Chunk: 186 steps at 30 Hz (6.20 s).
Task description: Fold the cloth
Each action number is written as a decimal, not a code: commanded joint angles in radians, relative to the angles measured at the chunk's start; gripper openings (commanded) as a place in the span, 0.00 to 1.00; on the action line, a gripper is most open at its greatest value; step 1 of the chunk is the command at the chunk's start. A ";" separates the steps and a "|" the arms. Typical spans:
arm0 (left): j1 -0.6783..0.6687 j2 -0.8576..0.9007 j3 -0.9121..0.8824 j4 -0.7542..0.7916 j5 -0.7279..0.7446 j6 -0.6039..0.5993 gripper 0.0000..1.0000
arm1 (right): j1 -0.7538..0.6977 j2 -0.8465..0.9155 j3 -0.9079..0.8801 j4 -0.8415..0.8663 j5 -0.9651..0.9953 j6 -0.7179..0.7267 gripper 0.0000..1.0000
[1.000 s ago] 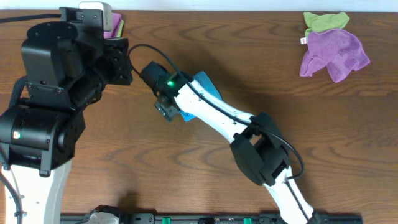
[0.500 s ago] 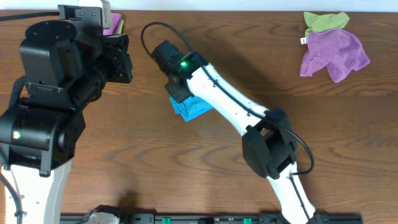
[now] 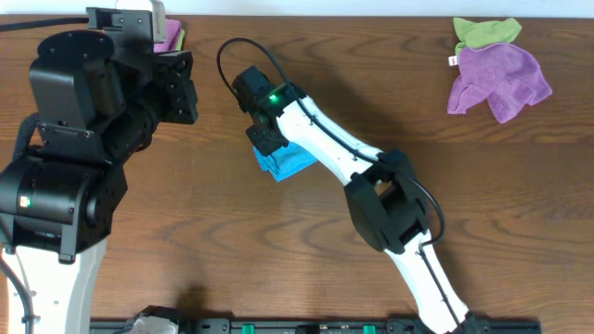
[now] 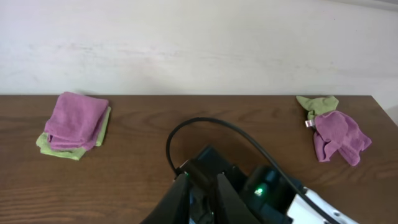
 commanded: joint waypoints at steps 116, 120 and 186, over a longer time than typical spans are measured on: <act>0.017 0.570 -1.089 1.180 0.533 -0.759 0.06 | -0.290 0.069 0.013 -0.150 -0.306 0.022 0.01; 0.034 0.570 -1.088 1.266 0.553 -0.777 0.06 | -0.343 0.056 0.014 -0.193 -0.304 0.018 0.01; 0.528 1.091 -0.139 1.473 0.574 -1.057 0.95 | -0.443 -0.200 0.015 -0.313 -0.239 0.064 0.02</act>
